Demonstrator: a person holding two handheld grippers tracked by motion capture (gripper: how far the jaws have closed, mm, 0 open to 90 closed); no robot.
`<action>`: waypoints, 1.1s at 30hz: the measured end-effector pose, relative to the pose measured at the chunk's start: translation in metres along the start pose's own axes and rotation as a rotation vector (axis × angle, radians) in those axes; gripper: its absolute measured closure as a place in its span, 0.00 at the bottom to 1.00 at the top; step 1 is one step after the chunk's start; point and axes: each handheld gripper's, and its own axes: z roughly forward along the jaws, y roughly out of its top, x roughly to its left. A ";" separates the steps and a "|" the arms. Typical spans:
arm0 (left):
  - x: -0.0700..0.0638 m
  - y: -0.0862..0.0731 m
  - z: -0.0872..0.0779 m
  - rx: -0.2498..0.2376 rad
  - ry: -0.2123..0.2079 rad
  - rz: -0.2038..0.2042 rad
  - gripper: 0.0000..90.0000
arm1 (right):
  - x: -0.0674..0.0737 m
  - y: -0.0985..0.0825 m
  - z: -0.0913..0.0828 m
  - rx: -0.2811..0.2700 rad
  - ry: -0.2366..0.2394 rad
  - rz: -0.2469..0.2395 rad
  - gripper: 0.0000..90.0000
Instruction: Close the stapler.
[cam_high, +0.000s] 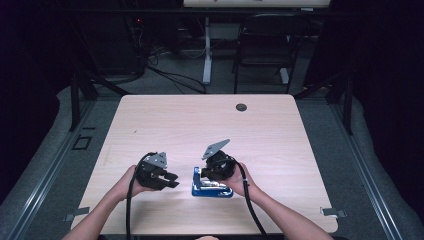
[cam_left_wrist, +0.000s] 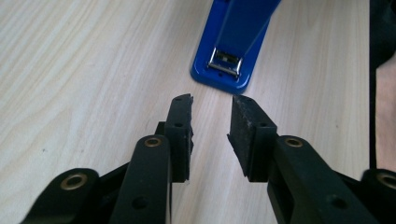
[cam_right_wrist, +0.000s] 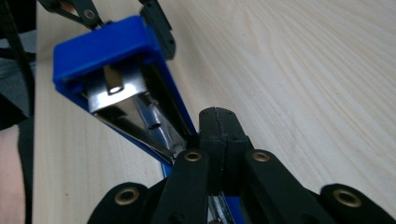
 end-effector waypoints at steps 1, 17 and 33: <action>0.000 0.001 0.002 -0.008 -0.015 0.000 0.76 | 0.001 0.000 0.000 0.000 0.003 0.000 1.00; -0.013 0.023 0.024 -0.110 0.047 -0.039 0.55 | 0.000 0.000 -0.006 0.004 -0.005 0.005 1.00; -0.018 0.029 0.033 -0.096 -0.025 0.002 0.56 | 0.001 -0.002 -0.007 0.003 -0.007 0.014 1.00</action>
